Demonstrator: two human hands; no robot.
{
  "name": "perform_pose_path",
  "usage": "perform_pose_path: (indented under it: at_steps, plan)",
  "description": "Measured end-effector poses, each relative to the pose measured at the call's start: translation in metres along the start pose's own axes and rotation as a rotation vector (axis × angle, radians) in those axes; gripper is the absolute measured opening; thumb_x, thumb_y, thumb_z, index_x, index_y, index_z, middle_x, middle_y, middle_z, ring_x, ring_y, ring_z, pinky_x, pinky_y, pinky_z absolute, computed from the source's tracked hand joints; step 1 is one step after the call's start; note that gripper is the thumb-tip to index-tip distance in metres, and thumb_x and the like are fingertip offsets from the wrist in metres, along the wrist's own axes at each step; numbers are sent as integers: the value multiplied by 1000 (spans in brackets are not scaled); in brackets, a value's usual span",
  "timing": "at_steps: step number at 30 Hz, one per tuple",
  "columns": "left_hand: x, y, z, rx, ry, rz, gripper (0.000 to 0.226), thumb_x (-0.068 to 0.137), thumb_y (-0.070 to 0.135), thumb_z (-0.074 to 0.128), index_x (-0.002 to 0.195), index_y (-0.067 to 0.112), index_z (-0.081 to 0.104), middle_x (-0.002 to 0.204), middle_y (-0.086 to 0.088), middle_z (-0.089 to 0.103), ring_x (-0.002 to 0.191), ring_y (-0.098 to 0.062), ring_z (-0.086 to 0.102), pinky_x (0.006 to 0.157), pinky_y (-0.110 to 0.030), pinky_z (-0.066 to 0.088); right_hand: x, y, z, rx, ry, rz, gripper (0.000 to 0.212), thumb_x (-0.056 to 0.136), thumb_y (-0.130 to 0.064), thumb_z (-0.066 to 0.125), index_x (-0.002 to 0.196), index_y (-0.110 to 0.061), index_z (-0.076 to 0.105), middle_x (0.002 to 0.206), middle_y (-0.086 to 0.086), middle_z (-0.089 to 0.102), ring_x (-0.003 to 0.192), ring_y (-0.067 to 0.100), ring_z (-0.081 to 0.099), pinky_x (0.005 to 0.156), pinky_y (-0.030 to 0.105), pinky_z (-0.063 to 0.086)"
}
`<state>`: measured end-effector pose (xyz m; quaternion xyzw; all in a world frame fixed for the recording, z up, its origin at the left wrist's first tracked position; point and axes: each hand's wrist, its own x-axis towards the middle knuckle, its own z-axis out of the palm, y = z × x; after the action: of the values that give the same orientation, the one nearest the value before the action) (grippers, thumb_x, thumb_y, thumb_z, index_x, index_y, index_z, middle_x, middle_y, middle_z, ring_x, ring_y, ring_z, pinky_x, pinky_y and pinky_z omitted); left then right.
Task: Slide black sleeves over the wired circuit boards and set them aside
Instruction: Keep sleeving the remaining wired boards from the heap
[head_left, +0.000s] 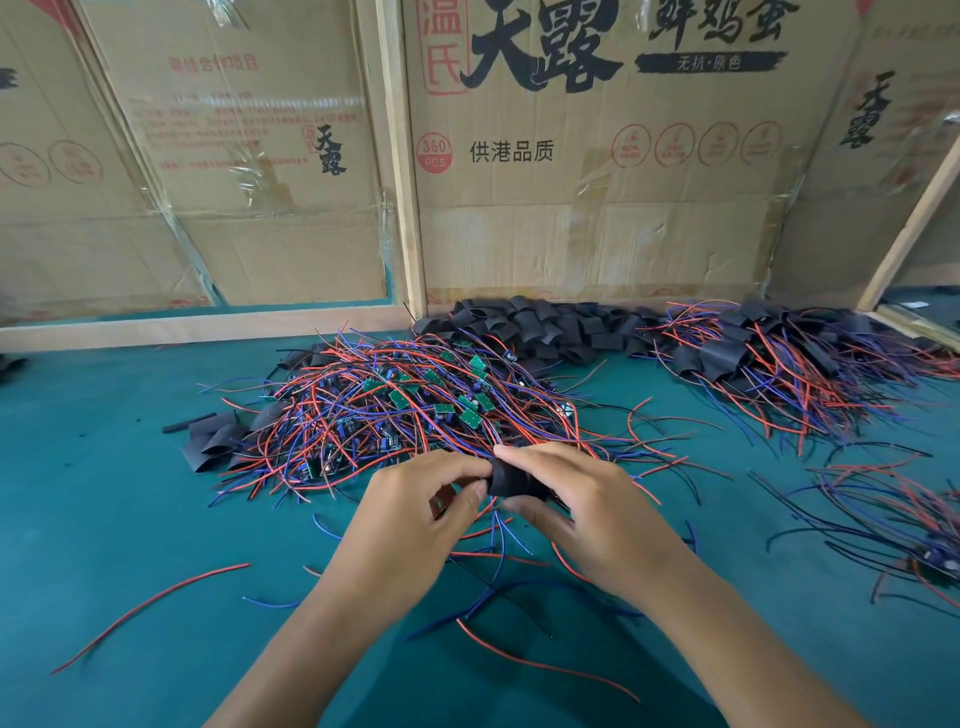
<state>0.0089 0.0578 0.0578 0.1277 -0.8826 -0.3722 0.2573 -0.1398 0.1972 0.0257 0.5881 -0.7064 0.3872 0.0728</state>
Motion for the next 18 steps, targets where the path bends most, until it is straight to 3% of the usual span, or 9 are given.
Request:
perform_pose_path:
  at_steps: [6, 10, 15, 18]
  plan:
    - [1, -5, 3, -39, -41, -50, 22, 97, 13, 61, 92, 29, 75, 75, 12, 58, 57, -7, 41, 55, -16, 31, -1, -1, -1, 37, -8, 36, 34, 96, -30, 67, 128, -30, 56, 115, -9, 67, 99, 8, 61, 86, 20, 45]
    - [2, -9, 4, -93, -65, -74, 27, 98, 15, 58, 90, 37, 73, 72, 11, 57, 55, -5, 39, 54, -18, 31, -1, -1, 1, 31, -1, 25, 32, 96, -30, 64, 128, -23, 60, 112, -10, 67, 91, -4, 56, 83, 9, 42]
    - [3, -13, 4, -169, -146, -138, 25, 89, 34, 51, 100, 43, 72, 76, 0, 62, 62, -5, 51, 65, -42, 48, -1, -4, 1, 28, 3, 14, 34, 98, -38, 57, 127, -20, 62, 111, -9, 67, 92, -4, 55, 84, 8, 40]
    - [3, -15, 6, -181, -150, -133, 28, 87, 35, 50, 101, 44, 73, 78, -5, 61, 63, -9, 47, 64, -45, 47, -1, -2, 2, 21, -22, 35, 36, 98, -42, 58, 129, -24, 60, 112, -10, 66, 91, -8, 54, 84, 10, 42]
